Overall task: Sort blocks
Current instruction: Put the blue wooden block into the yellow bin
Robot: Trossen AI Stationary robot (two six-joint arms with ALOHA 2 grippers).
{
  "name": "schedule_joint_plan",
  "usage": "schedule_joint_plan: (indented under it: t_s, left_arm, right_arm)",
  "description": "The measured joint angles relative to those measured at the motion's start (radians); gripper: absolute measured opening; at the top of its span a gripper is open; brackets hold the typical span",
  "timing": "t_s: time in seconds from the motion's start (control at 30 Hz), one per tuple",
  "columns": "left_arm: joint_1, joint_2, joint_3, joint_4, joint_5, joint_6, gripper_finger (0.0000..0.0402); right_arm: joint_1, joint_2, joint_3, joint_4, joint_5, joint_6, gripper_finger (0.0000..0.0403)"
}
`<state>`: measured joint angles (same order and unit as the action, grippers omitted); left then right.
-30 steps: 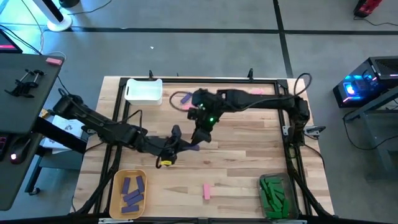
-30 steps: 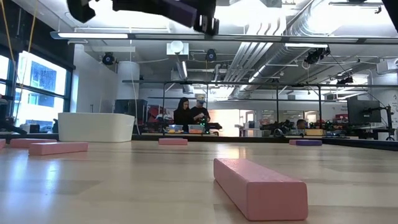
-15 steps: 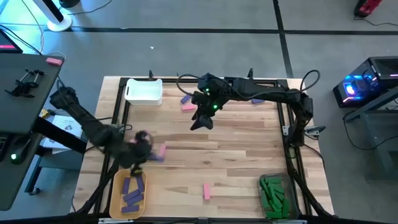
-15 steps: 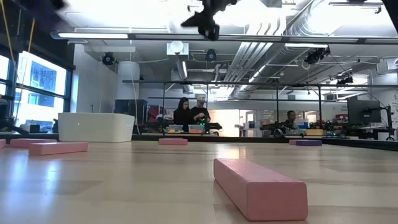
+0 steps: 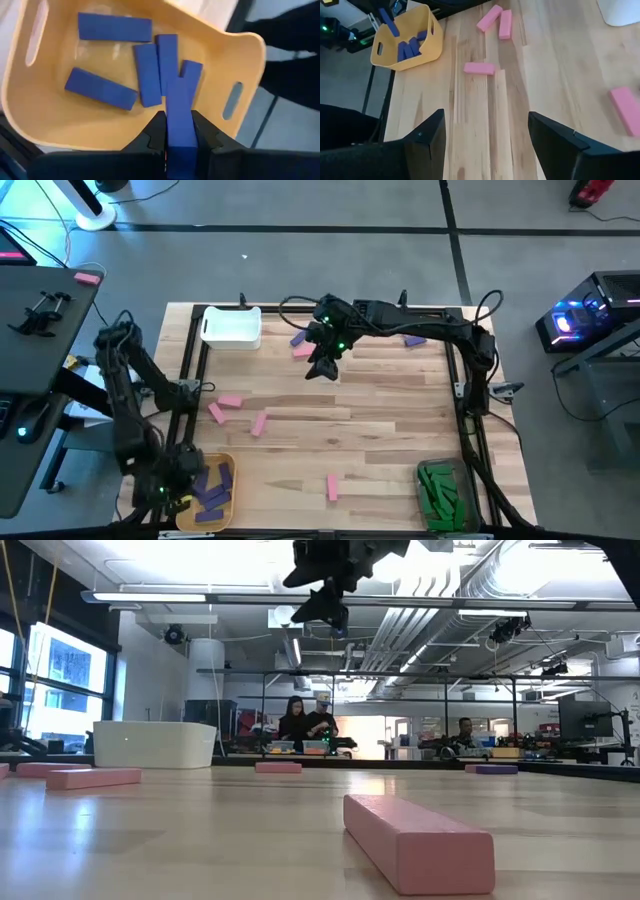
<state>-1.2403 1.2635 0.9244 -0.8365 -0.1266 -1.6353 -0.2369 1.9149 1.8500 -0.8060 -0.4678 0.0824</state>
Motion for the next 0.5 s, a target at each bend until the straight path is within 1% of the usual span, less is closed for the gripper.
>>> schedule_joint_plan:
  t_s: [0.07,0.1,0.23,0.37,0.5]
  left_arm:
    - [0.008,0.019,-0.001,0.019,-0.005,-0.01,0.0031]
    - [0.016,0.025,-0.001,0.034,-0.01,-0.008,0.0041]
    - [0.072,0.023,-0.001,0.053,-0.023,0.02,0.01]
    - [0.133,-0.002,-0.001,0.027,0.044,0.016,0.0159]
    - [0.186,-0.051,-0.001,0.0,0.109,0.052,0.0202]
  right_arm:
    - [-0.008,-0.004,0.0,-0.023,-0.002,-0.02,0.0215]
    - [-0.013,-0.008,0.0,-0.044,-0.003,-0.032,0.0215]
    - [-0.02,-0.011,0.0,-0.148,-0.003,-0.075,0.0215]
    - [-0.02,-0.014,0.0,-0.247,-0.003,-0.137,0.0215]
    - [-0.031,-0.022,0.0,-0.295,-0.001,-0.175,0.0215]
